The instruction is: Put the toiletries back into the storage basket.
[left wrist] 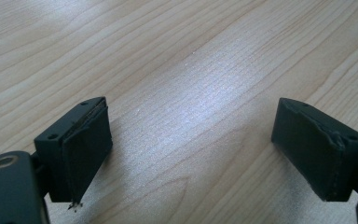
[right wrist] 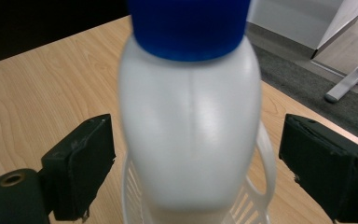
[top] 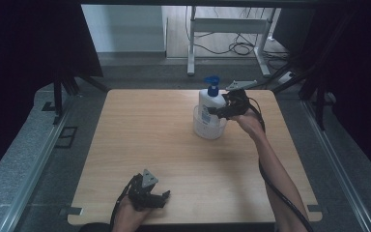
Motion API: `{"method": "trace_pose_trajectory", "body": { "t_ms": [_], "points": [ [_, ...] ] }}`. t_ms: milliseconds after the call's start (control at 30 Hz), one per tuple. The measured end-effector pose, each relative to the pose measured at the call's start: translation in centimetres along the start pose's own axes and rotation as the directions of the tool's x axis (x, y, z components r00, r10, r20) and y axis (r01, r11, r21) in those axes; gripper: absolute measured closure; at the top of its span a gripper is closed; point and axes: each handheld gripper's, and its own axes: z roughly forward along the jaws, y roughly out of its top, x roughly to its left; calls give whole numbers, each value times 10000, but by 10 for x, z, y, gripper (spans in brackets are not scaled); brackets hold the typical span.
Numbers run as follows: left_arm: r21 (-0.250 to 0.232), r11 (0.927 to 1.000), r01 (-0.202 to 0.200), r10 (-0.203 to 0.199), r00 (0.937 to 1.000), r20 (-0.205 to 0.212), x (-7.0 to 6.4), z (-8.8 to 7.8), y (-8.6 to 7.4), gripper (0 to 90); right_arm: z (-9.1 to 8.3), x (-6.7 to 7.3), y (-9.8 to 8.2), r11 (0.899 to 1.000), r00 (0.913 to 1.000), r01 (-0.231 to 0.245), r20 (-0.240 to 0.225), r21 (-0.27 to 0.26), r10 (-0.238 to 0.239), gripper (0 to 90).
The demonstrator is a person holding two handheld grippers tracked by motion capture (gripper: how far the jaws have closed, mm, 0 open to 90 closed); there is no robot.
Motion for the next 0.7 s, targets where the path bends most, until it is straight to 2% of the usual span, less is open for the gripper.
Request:
{"method": "trace_pose_trajectory", "body": {
  "t_ms": [700],
  "points": [
    [-12, 10000, 9, -9, 10000, 6, 0, 0, 0, 114, -14, 14, -4, 9991, 9992, 319, 218, 276, -325, 67]
  ]
}}
